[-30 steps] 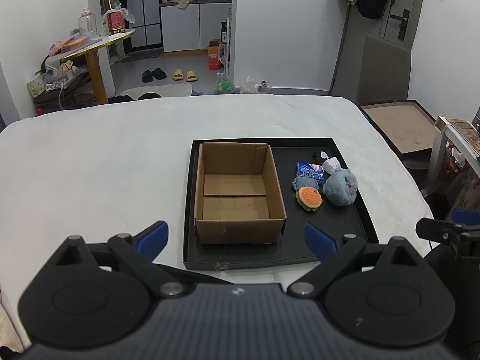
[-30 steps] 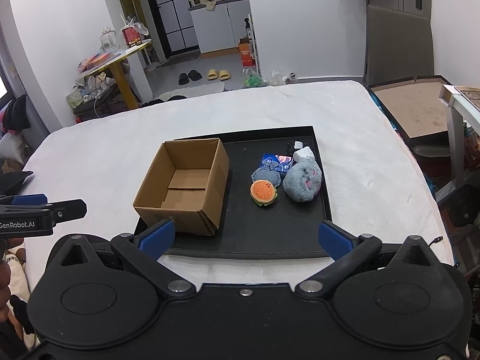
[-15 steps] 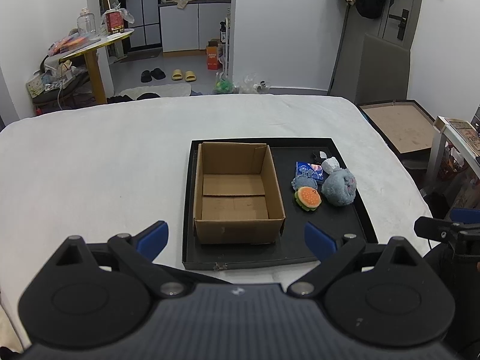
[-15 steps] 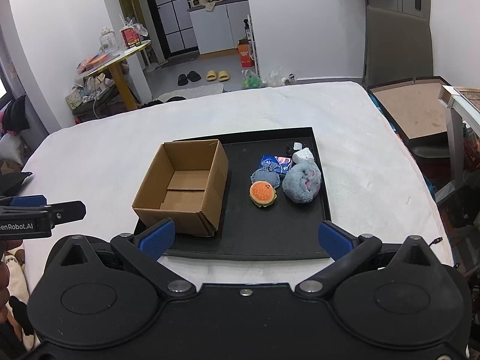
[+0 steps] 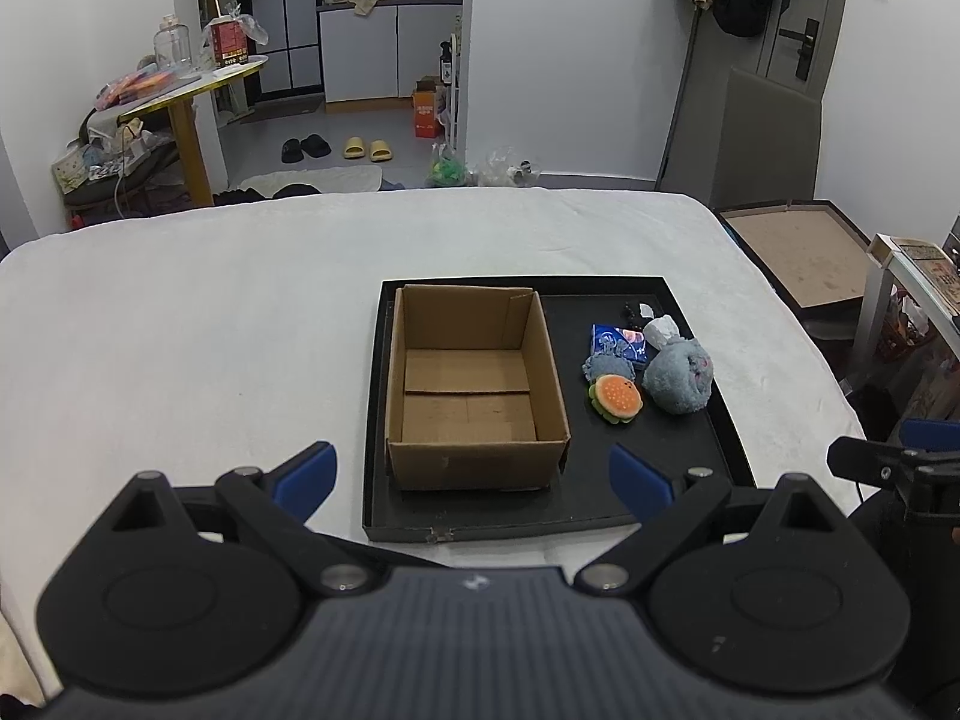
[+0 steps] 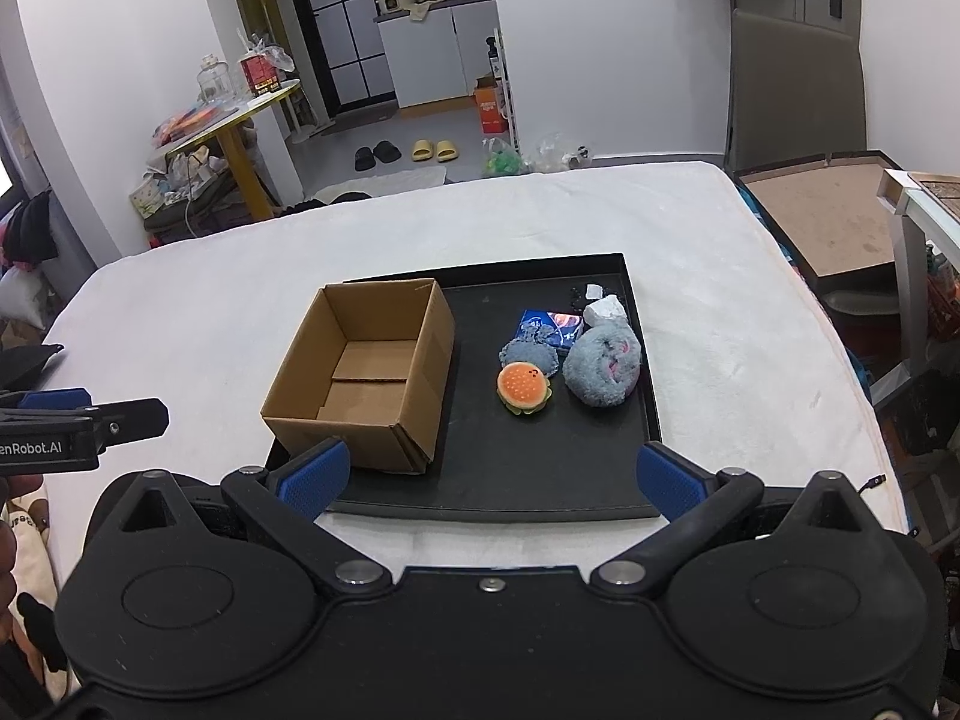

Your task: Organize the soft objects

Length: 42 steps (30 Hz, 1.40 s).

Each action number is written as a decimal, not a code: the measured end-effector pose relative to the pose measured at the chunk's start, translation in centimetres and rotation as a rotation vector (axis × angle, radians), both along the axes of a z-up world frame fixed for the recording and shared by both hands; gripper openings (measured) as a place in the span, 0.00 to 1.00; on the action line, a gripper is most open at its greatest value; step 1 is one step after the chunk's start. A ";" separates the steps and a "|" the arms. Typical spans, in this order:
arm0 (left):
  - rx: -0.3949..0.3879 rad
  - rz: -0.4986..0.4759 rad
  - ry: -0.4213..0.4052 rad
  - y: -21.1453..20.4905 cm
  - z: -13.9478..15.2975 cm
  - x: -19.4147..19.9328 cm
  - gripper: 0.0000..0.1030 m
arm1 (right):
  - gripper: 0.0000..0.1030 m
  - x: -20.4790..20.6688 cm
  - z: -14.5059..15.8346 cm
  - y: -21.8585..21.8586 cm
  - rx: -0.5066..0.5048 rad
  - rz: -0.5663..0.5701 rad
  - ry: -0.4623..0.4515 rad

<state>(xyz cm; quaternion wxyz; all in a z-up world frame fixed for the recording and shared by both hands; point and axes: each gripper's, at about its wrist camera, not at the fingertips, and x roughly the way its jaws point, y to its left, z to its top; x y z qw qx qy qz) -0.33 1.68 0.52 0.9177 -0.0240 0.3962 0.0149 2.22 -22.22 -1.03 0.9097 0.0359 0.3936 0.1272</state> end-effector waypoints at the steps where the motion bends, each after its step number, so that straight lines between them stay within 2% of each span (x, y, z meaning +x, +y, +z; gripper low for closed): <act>1: 0.000 0.002 0.000 0.0 0.0 0.1 0.94 | 1.00 0.1 -0.1 0.0 -0.001 0.000 0.001; 10: -0.004 0.010 0.006 0.0 0.1 1.2 0.94 | 1.00 0.5 -0.1 0.1 -0.002 0.011 0.002; 25: -0.015 0.044 0.050 0.9 -1.3 5.0 0.94 | 1.00 3.6 -0.9 0.5 0.015 0.034 0.030; 42: -0.026 0.133 0.079 2.9 -4.3 10.0 0.93 | 1.00 9.4 -4.3 -0.6 0.041 -0.020 0.089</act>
